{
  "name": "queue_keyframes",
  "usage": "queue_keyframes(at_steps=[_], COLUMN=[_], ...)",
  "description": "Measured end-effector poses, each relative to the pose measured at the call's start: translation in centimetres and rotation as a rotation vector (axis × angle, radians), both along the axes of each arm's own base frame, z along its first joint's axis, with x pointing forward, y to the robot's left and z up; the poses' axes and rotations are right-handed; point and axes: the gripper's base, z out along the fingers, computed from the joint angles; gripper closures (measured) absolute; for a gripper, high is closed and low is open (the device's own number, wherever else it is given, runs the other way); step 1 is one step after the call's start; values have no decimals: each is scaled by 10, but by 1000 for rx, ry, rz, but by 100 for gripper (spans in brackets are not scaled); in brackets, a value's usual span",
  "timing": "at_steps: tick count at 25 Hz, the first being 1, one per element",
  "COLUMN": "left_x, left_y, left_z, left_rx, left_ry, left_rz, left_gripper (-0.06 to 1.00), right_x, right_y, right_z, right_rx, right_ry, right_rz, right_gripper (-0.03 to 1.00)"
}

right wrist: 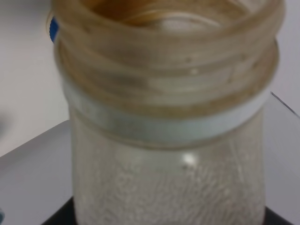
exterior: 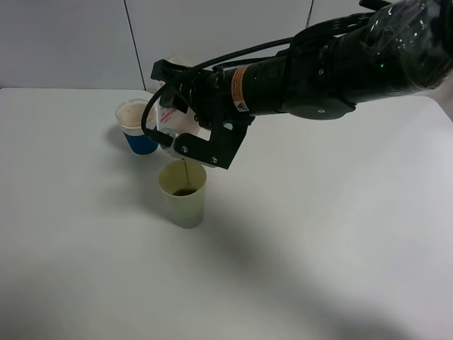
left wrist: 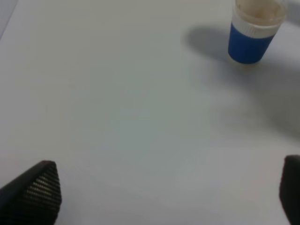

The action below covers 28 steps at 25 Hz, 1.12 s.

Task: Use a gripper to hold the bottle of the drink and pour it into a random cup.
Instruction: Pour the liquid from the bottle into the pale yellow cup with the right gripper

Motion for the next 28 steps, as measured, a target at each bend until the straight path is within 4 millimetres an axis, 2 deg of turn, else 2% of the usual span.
queue_keyframes(at_steps=[6, 28], left_x=[0, 0], left_y=[0, 0], left_z=[0, 0], left_rx=[0, 0], left_ry=[0, 0], left_rz=[0, 0], left_gripper=[2, 2], right_x=[0, 1], right_y=[0, -2], right_z=[0, -2], right_rx=[94, 646], right_ry=[127, 903], right_rz=[-85, -619], right_gripper=[59, 59])
